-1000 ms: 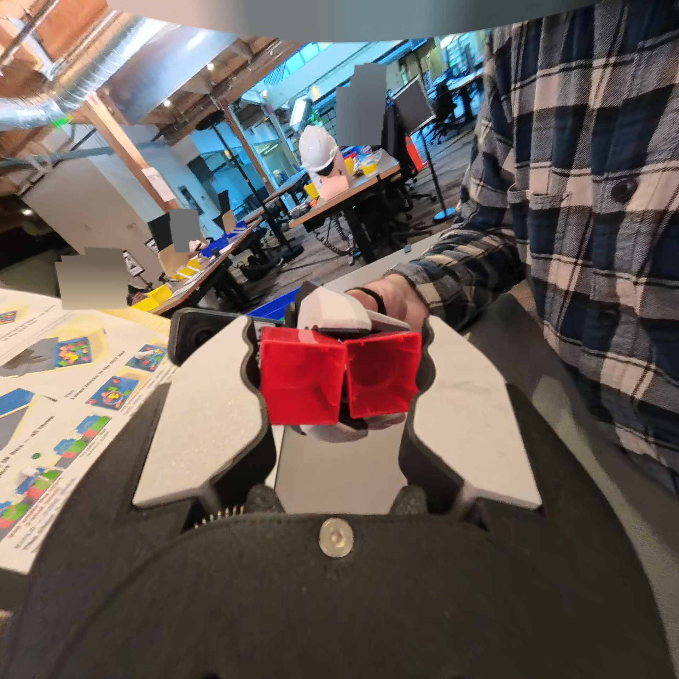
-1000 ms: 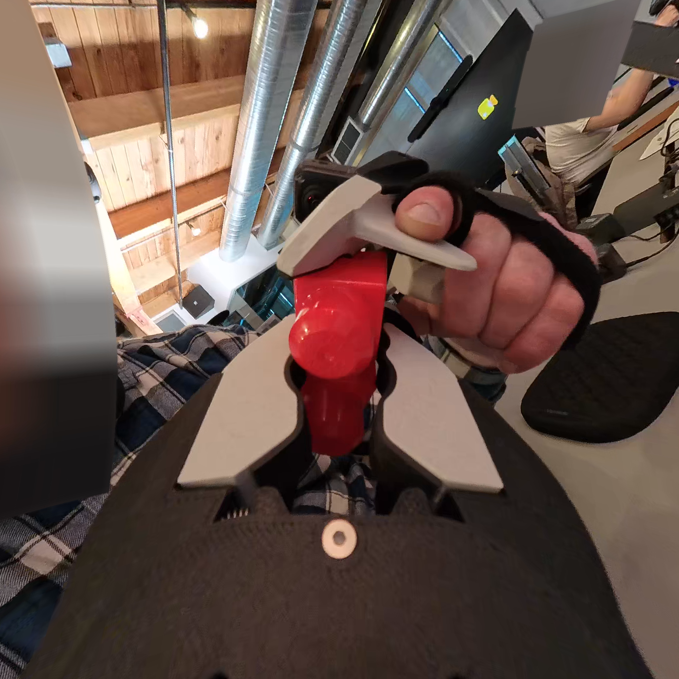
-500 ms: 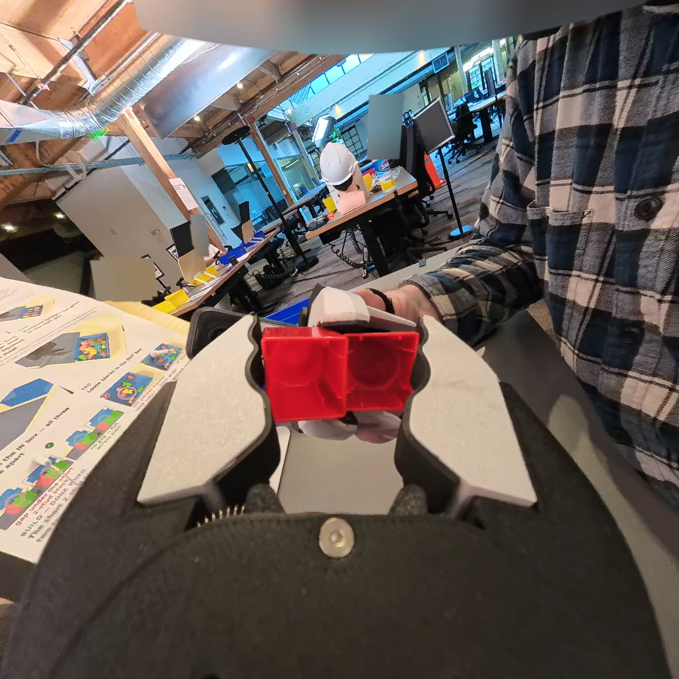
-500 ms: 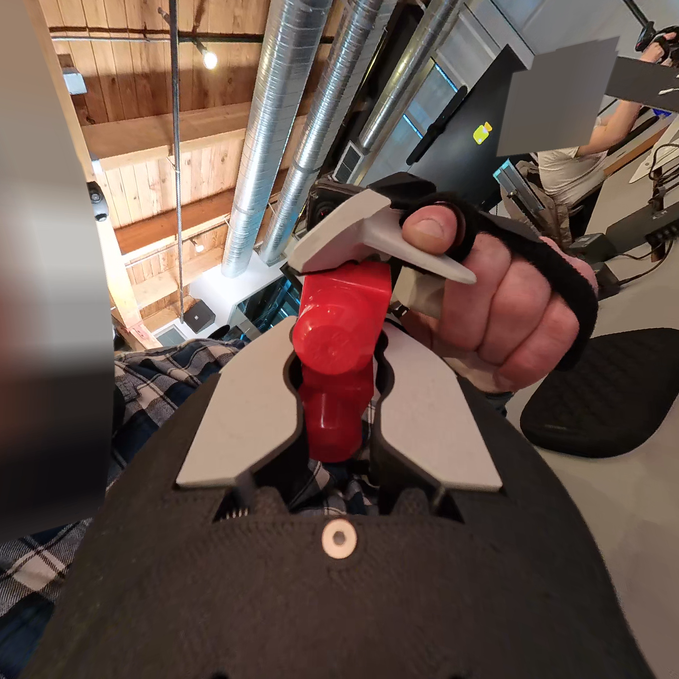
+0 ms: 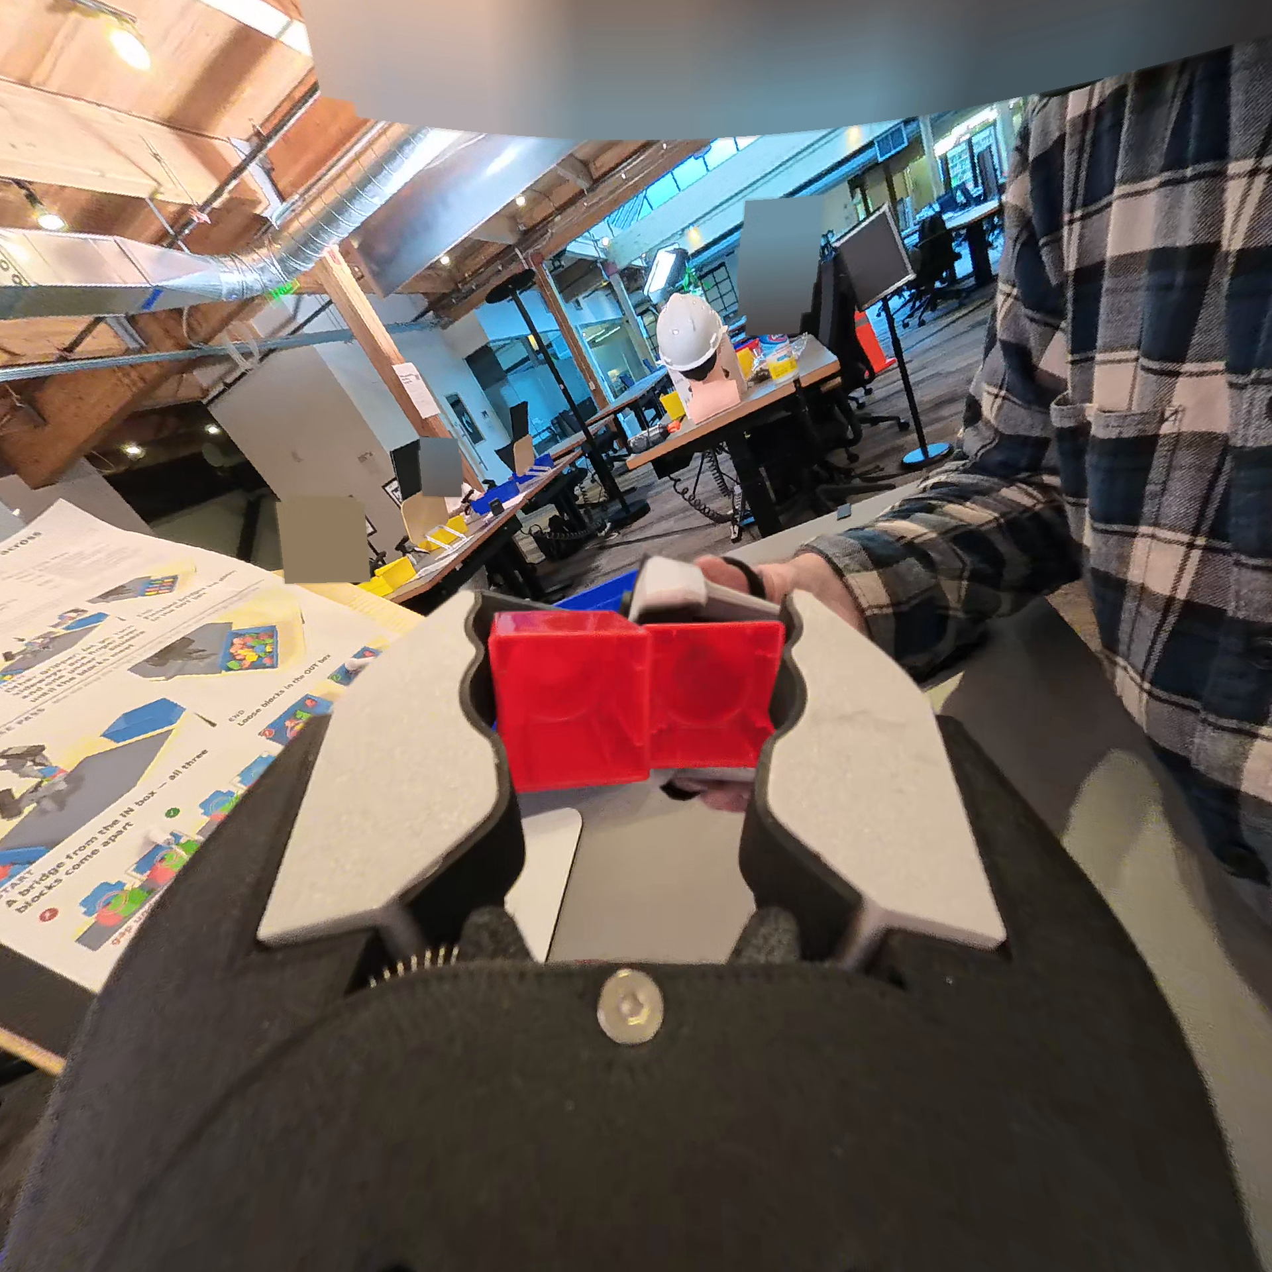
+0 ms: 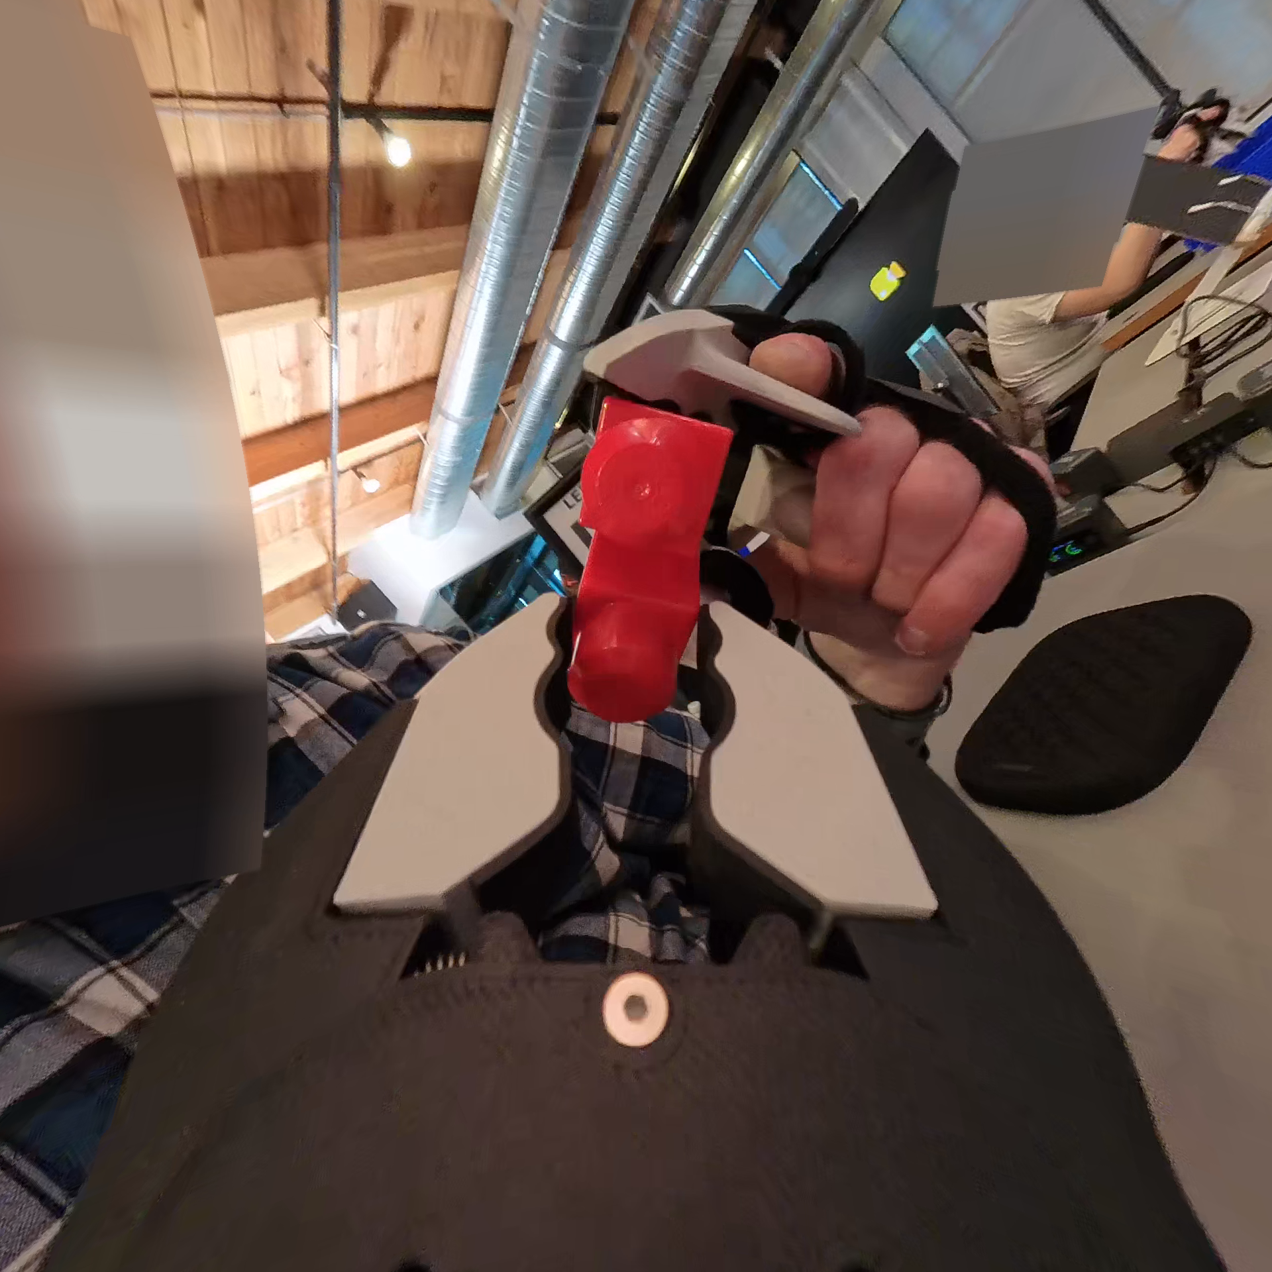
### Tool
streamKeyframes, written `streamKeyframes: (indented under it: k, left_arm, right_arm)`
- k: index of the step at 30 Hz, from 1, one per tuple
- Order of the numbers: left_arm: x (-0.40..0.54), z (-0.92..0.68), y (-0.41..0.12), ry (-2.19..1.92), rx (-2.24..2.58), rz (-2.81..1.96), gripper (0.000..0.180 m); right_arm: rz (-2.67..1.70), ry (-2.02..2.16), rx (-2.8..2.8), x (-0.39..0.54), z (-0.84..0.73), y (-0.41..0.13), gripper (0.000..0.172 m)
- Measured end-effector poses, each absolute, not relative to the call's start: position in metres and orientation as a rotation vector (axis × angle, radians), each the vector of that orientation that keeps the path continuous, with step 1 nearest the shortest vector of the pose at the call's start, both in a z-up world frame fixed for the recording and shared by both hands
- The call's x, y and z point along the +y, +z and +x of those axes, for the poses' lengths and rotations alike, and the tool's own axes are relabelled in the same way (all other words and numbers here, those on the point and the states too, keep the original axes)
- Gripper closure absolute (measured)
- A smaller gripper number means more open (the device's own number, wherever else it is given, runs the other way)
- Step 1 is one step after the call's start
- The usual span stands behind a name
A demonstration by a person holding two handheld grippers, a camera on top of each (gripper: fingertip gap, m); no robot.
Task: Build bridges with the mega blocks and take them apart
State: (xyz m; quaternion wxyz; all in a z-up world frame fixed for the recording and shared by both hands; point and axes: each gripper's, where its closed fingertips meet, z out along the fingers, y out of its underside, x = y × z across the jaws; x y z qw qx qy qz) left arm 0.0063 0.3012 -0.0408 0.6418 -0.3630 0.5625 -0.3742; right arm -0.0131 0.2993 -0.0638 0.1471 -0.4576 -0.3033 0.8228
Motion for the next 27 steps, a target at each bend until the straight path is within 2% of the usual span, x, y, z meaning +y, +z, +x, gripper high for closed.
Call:
streamKeyframes:
  k: [13, 27]
  left_arm:
    - [0.301, 0.010, -0.052, -0.796, 1.331, -0.848, 0.099]
    - [0.317, 0.005, -0.055, -0.625, 1.299, -0.873, 0.100]
  right_arm:
    - [-1.387, 2.268, -0.893, 0.302, -0.013, -0.063, 0.138]
    - [-1.363, 2.303, -0.657, 0.319, -0.018, -0.062, 0.139]
